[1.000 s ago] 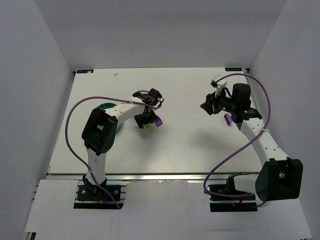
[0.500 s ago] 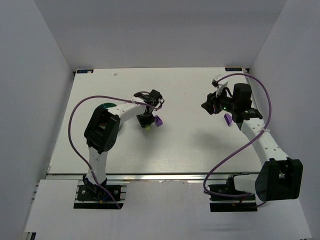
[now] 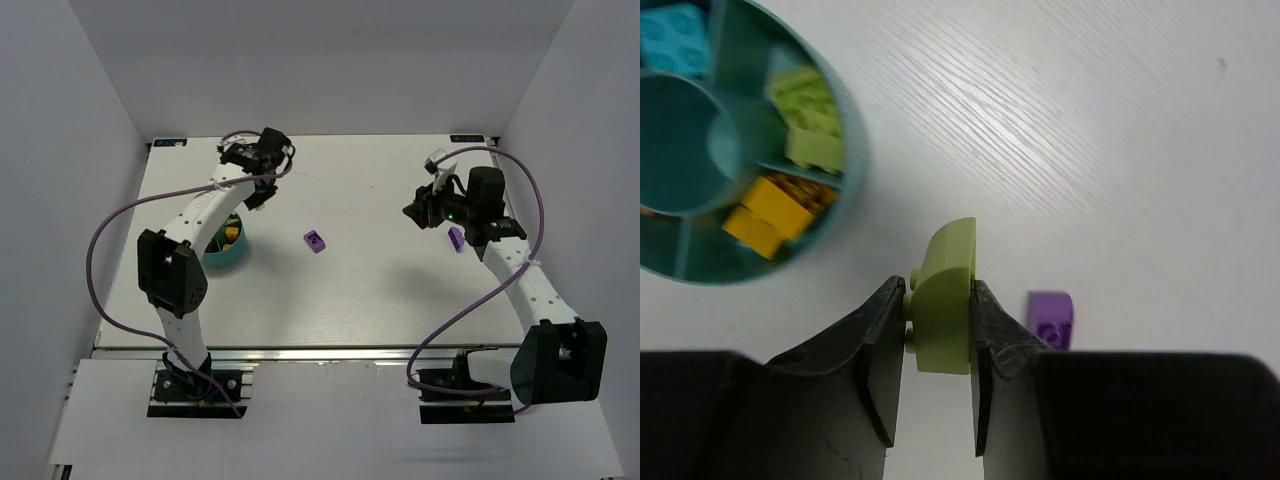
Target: Sort the legos into containers by color
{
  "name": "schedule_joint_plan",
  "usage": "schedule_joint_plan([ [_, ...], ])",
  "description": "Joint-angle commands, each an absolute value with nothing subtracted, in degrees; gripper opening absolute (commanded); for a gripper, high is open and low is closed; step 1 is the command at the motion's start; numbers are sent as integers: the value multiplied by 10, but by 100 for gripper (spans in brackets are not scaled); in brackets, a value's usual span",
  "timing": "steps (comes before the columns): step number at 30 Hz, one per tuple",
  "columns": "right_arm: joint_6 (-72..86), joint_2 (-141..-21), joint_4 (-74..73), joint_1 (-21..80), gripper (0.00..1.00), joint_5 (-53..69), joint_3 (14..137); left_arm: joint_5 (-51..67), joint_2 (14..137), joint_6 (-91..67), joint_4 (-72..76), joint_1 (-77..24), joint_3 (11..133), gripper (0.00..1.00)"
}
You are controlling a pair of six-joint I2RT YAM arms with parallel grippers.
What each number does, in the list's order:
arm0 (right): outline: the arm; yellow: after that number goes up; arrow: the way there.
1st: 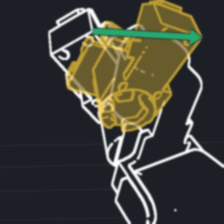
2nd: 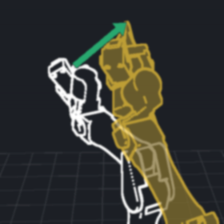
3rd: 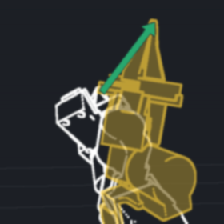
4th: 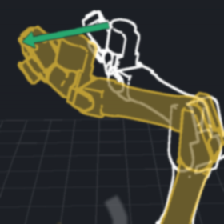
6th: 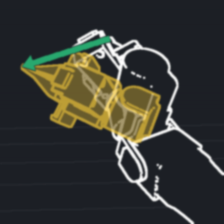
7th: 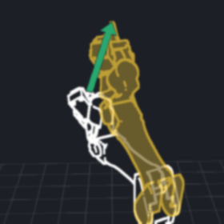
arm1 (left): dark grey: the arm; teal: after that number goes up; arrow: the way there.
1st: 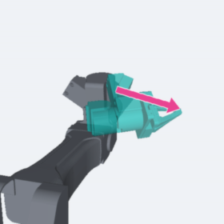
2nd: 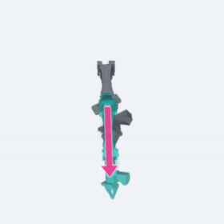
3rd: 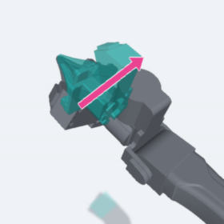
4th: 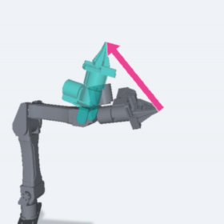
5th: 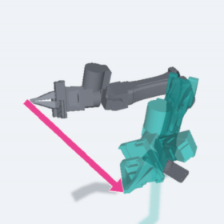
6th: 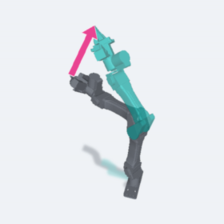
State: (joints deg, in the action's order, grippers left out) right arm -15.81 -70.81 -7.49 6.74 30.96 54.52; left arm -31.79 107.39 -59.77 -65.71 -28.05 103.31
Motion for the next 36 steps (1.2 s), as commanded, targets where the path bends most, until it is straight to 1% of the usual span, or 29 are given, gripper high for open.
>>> schedule_joint_plan([
  [1,-156,-699,-52,65,46,321,542,-367,1053,-580,-706,-231,1041,17],
  [7,-156,-696,-51,65,47,319,539,-376,1072,-555,-705,-178,1051,17],
  [15,-155,-700,-48,65,47,318,541,-378,1118,-546,-700,-162,1082,21],
  [17,-156,-702,-48,64,47,317,543,-378,1127,-546,-697,-158,1083,24],
  [22,-157,-705,-48,64,47,316,544,-377,1140,-541,-693,-149,1088,28],
  [23,-157,-706,-47,65,47,316,544,-378,1143,-541,-693,-148,1091,32],
  [32,-157,-709,-46,63,47,316,547,-372,1152,-540,-686,-147,1078,42],
  [36,-158,-710,-46,63,48,316,548,-368,1155,-539,-686,-144,1078,49],
])
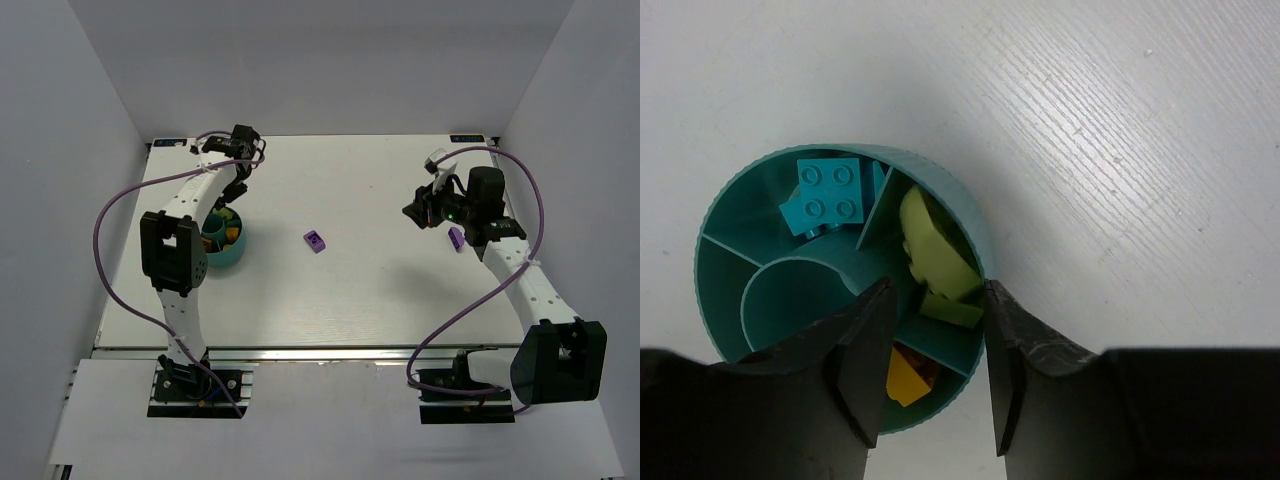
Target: Sort the legos into containers by color
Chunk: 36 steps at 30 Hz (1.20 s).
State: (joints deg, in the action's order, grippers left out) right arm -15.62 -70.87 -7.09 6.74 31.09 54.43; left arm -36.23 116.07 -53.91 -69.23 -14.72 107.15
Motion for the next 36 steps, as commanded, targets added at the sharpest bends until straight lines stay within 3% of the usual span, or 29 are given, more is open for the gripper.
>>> schedule_joint_plan([
  [1,-158,-711,-47,64,48,316,548,-368,1155,-540,-686,-143,1078,51],
  [3,-159,-711,-47,64,49,316,550,-369,1155,-540,-685,-143,1079,56],
  [9,-171,-714,-54,63,52,314,555,-355,1144,-531,-686,-142,1091,57],
  [13,-196,-737,-85,63,58,266,570,-287,1109,-476,-630,-143,1086,58],
  [16,-218,-773,-138,63,60,201,596,-168,1044,-404,-530,-143,1037,68],
  [20,-211,-826,-183,63,66,55,621,-39,920,-352,-370,-142,863,91],
  [22,-207,-857,-190,63,67,4,633,-7,856,-353,-315,-143,818,94],
  [26,-218,-898,-192,61,68,-121,642,26,775,-366,-259,-142,731,95],
  [36,-239,-954,-209,20,62,-132,656,62,655,-395,-222,-142,600,96],
])
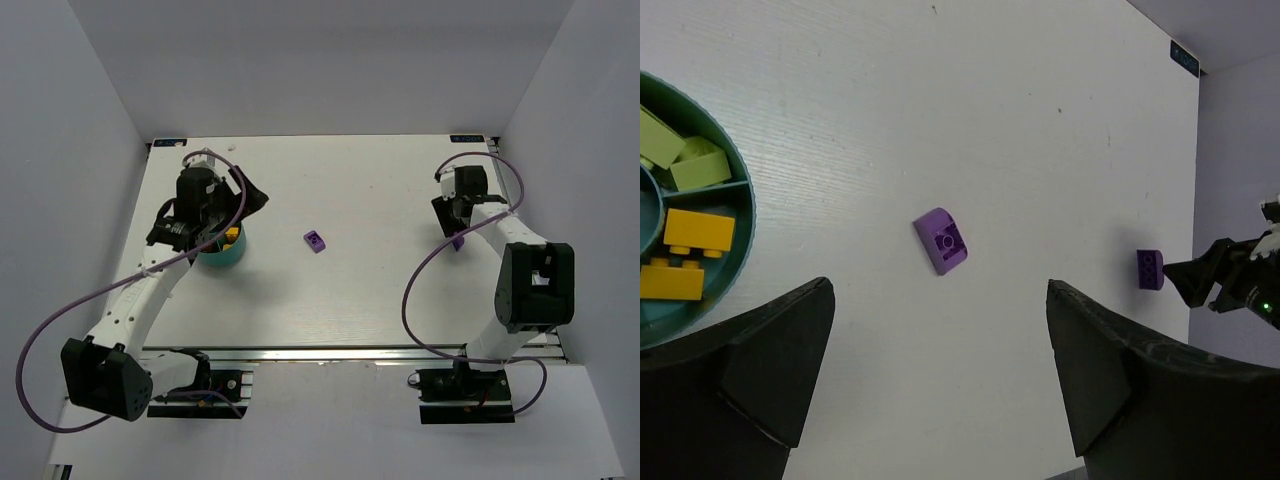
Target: Sort the legos into containers by color
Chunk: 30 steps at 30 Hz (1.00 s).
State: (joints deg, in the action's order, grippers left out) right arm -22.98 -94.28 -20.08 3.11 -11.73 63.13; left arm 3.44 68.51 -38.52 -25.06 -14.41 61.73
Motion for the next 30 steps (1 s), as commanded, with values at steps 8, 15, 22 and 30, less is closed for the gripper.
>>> schedule_joint_plan([
  [8,-243,-1010,-211,-10,58,-86,664,95,617,-418,-192,-142,549,96],
  [15,-245,-1035,-229,-29,46,-34,671,115,599,-438,-164,-143,524,96],
  [22,-272,-1013,-246,-40,7,64,656,168,600,-488,-93,-144,495,96],
  [30,-436,-914,-318,-39,0,354,649,207,677,-538,16,-221,493,95],
])
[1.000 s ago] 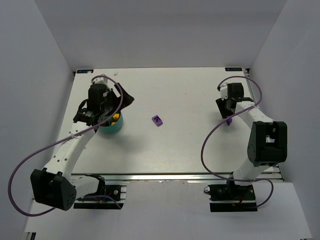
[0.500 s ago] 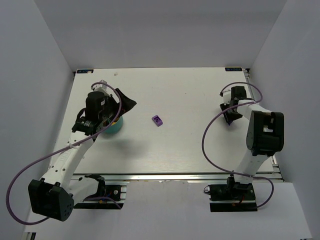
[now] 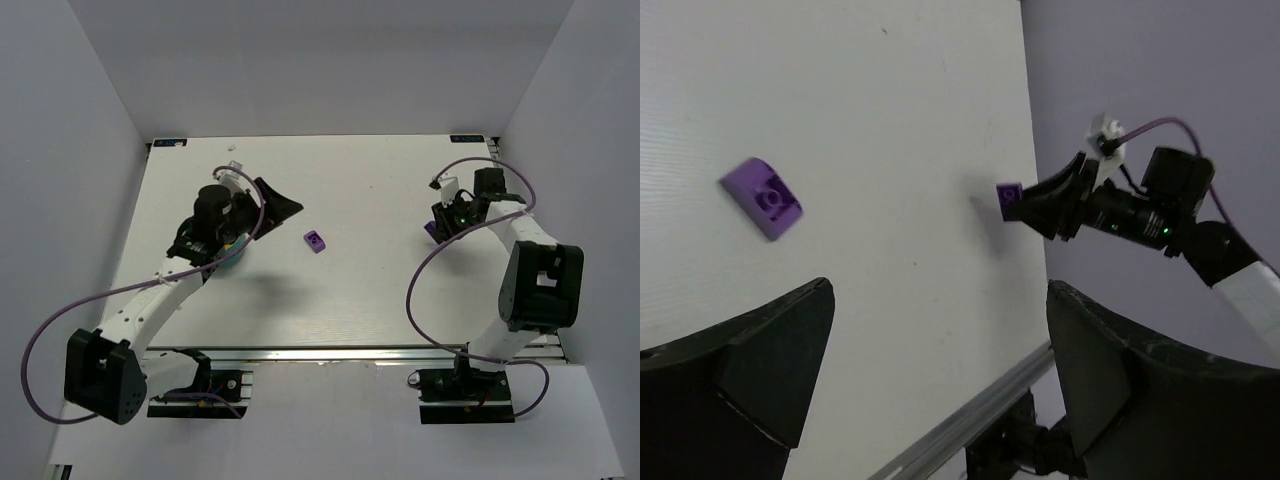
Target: Sort the legos into containers by color
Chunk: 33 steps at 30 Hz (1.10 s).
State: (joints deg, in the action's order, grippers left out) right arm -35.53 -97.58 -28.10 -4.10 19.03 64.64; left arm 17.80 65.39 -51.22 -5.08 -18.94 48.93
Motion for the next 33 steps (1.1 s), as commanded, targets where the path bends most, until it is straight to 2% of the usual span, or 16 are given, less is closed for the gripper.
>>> schedule_joint_plan([
  [1,-461,-895,-325,-35,0,404,649,207,686,-542,26,-233,494,95],
  [10,-491,-811,-332,53,0,535,635,193,804,-599,134,-339,525,96],
  [17,-431,-778,-283,132,0,539,624,215,872,-626,195,-372,571,96],
  [26,-397,-780,-249,170,0,535,635,228,896,-632,207,-390,575,95],
  [33,-381,-785,-235,190,0,529,642,234,909,-635,212,-398,576,89],
])
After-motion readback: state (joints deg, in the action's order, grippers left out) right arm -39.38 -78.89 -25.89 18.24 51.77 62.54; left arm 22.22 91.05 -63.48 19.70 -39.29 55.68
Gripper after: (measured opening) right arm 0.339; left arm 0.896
